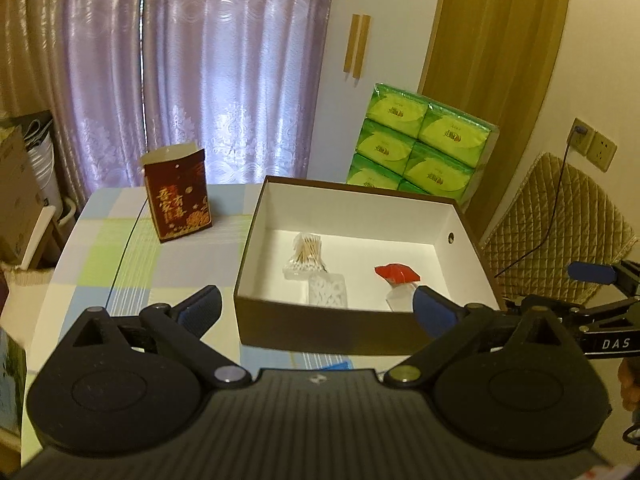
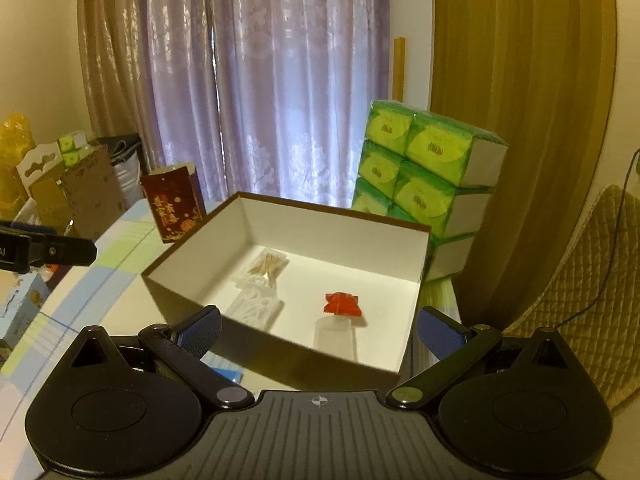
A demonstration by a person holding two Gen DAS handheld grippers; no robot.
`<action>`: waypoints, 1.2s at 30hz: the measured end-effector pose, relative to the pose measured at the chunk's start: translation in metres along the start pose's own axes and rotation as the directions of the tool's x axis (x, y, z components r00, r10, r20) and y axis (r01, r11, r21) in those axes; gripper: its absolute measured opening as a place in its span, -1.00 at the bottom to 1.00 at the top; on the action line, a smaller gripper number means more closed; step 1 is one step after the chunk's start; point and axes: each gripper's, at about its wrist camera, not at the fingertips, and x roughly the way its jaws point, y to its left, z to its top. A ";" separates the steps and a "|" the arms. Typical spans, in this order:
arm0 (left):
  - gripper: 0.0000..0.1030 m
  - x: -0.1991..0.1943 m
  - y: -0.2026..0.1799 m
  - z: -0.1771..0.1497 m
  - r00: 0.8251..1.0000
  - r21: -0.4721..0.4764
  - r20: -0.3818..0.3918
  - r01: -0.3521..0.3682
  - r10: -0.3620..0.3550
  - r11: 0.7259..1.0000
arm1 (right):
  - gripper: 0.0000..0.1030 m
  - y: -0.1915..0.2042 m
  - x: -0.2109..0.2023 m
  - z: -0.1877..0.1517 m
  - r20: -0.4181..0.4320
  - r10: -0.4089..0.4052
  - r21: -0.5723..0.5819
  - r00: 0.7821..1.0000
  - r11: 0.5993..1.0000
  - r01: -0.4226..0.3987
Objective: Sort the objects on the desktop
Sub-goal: 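Withdraw both tools from the box toward the items on the table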
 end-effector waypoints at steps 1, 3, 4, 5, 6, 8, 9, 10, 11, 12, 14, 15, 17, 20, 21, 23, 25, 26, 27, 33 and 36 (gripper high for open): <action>0.95 -0.005 0.000 -0.003 1.000 -0.005 0.004 -0.004 0.004 1.000 | 0.96 0.001 -0.004 -0.002 0.004 0.002 0.001 1.000 1.000 -0.002; 0.97 -0.015 -0.002 -0.011 1.000 -0.003 0.014 -0.024 0.024 1.000 | 0.96 0.004 -0.010 -0.006 0.011 0.004 -0.002 1.000 1.000 -0.004; 0.97 -0.019 -0.003 -0.014 0.999 0.000 0.018 -0.030 0.030 1.000 | 0.96 0.005 -0.014 -0.009 0.016 0.004 -0.004 1.000 1.000 -0.004; 0.97 -0.022 -0.003 -0.018 0.999 0.003 0.018 -0.035 0.035 0.999 | 0.96 0.007 -0.017 -0.011 0.019 0.004 -0.003 1.000 1.000 -0.004; 0.97 -0.026 -0.004 -0.023 0.999 0.001 0.017 -0.034 0.034 0.999 | 0.96 0.008 -0.021 -0.014 0.021 0.008 -0.002 1.000 1.000 -0.008; 0.97 -0.030 -0.005 -0.030 1.000 -0.009 0.008 -0.027 0.027 1.000 | 0.96 0.010 -0.027 -0.019 0.022 0.019 0.003 1.000 1.000 -0.019; 0.97 -0.033 -0.006 -0.034 1.000 -0.013 0.003 -0.025 0.025 1.000 | 0.96 0.011 -0.029 -0.022 0.021 0.024 0.003 0.999 1.000 -0.024; 0.97 -0.035 -0.008 -0.038 1.000 -0.013 0.000 -0.026 0.026 1.000 | 0.96 0.013 -0.033 -0.025 0.020 0.028 0.001 0.999 1.000 -0.028; 0.97 -0.036 -0.009 -0.041 1.000 -0.013 -0.002 -0.028 0.028 1.000 | 0.96 0.015 -0.035 -0.028 0.017 0.032 -0.001 0.999 0.999 -0.032; 0.97 -0.039 -0.010 -0.045 0.999 -0.012 -0.005 -0.031 0.031 0.999 | 0.96 0.016 -0.037 -0.031 0.015 0.035 -0.004 0.999 0.999 -0.035; 0.97 -0.042 -0.011 -0.051 0.999 -0.013 -0.011 -0.035 0.035 0.999 | 0.96 0.020 -0.041 -0.036 0.012 0.037 -0.014 0.999 0.999 -0.037; 0.97 -0.044 -0.011 -0.054 0.999 -0.013 -0.015 -0.036 0.036 0.999 | 0.96 0.022 -0.044 -0.038 0.011 0.036 -0.020 0.999 0.999 -0.036; 0.97 -0.047 -0.011 -0.060 0.999 -0.012 -0.021 -0.045 0.045 0.999 | 0.96 0.025 -0.048 -0.043 0.010 0.038 -0.031 0.999 0.999 -0.038; 0.97 -0.050 -0.010 -0.070 0.998 -0.006 -0.034 -0.059 0.059 0.998 | 0.96 0.028 -0.051 -0.049 0.003 0.045 -0.035 0.999 0.998 -0.045; 0.97 -0.050 -0.009 -0.072 0.997 -0.008 -0.040 -0.063 0.062 0.998 | 0.96 0.029 -0.052 -0.052 0.000 0.046 -0.034 0.999 0.998 -0.046; 0.97 -0.051 -0.008 -0.078 0.996 -0.010 -0.052 -0.070 0.069 0.998 | 0.96 0.031 -0.052 -0.058 -0.014 0.051 -0.036 0.999 0.998 -0.051; 0.97 -0.052 -0.007 -0.084 0.995 -0.007 -0.062 -0.076 0.076 0.997 | 0.96 0.035 -0.052 -0.065 -0.030 0.051 -0.041 0.998 0.998 -0.052; 0.97 -0.053 -0.007 -0.086 0.995 -0.002 -0.066 -0.080 0.080 0.997 | 0.96 0.036 -0.052 -0.067 -0.036 0.052 -0.043 0.998 0.998 -0.053; 0.97 -0.053 -0.007 -0.088 0.994 0.001 -0.070 -0.084 0.084 0.996 | 0.96 0.037 -0.051 -0.070 -0.045 0.053 -0.044 0.998 0.998 -0.055; 0.97 -0.054 -0.007 -0.103 0.991 0.017 -0.101 -0.090 0.092 0.996 | 0.96 0.043 -0.049 -0.080 -0.073 0.057 -0.050 0.996 0.997 -0.060; 0.97 -0.053 -0.006 -0.106 0.990 0.024 -0.113 -0.085 0.087 0.996 | 0.96 0.045 -0.048 -0.083 -0.085 0.051 -0.047 0.995 0.997 -0.055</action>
